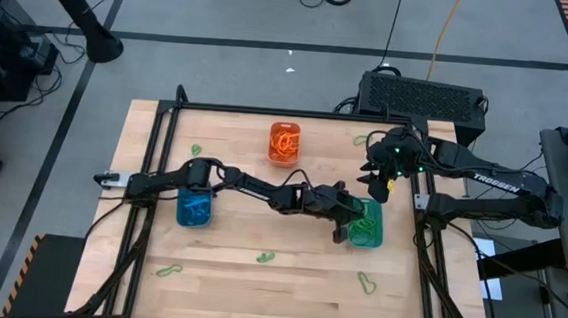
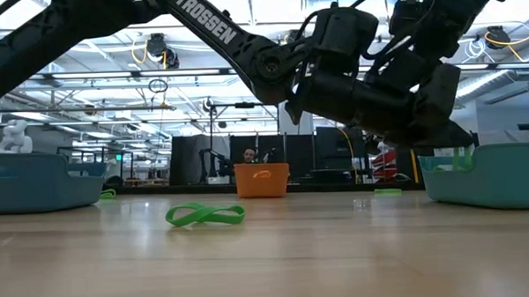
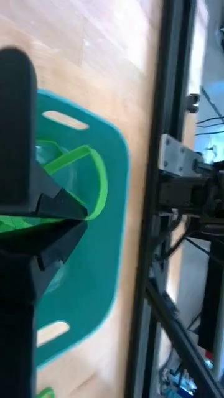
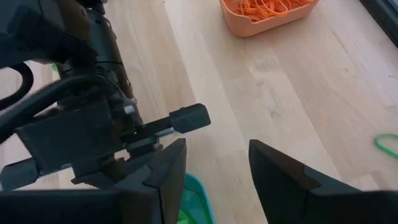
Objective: Sort rubber bands into baskets
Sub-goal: Put the green rubber band into the green bin
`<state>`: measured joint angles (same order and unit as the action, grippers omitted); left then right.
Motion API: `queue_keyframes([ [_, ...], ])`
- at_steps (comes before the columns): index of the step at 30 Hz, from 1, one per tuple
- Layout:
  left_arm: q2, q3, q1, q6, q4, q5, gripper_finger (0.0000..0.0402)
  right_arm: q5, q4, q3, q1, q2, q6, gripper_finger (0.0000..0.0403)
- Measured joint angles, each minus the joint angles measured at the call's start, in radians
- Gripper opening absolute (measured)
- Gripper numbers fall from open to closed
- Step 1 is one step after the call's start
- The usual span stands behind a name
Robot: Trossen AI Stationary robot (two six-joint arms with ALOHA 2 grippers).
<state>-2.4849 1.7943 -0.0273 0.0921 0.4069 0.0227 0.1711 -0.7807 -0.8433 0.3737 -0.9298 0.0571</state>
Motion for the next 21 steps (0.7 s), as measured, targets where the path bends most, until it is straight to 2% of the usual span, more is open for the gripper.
queue_keyframes([
  [8, 0.016, 0.0, -0.007, 0.0, -0.051, 0.002, 0.0108, 0.0, -0.005, 0.0, 0.0, 0.0, 0.002, 0.0167],
  [11, 0.039, 0.0, -0.008, 0.004, -0.125, 0.003, 0.0135, -0.014, -0.009, 0.0, 0.0, 0.0, 0.024, 0.0167],
  [17, 0.151, 0.0, -0.003, -0.039, -0.371, -0.039, 0.0147, -0.2, -0.014, 0.0, 0.0, 0.0, 0.037, 0.0167],
  [21, 0.242, 0.0, -0.007, -0.114, -0.566, -0.087, 0.0148, -0.197, -0.019, 0.0, 0.0, -0.006, 0.057, 0.0167],
])
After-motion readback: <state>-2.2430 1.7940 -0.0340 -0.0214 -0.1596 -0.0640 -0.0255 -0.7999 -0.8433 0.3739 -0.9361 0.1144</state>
